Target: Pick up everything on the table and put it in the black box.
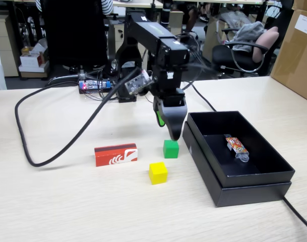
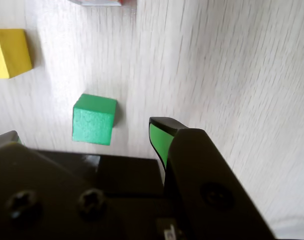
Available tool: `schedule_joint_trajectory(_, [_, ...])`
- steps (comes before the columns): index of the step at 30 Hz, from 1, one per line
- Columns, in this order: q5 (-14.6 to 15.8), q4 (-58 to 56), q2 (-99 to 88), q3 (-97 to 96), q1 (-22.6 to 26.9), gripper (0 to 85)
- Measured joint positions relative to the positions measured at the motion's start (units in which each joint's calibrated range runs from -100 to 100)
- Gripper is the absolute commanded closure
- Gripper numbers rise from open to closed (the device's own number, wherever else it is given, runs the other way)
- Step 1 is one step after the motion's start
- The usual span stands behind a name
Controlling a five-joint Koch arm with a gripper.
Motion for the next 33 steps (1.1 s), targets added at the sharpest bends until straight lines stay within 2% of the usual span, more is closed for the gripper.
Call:
schedule_joint_trajectory(19, [0.83,0.00,17.35,7.76,0.54,38.4])
schedule_joint_trajectory(22, [1.12,0.08,17.86,7.76,0.73,43.0])
schedule_joint_trajectory(26, [1.12,0.00,18.62,7.76,0.78,43.5])
schedule_joint_trajectory(28, [1.12,0.00,19.38,7.76,0.78,47.9])
schedule_joint_trajectory(31, [1.12,0.08,19.89,7.76,0.78,48.3])
schedule_joint_trajectory(33, [1.12,0.08,20.01,7.76,0.78,55.1])
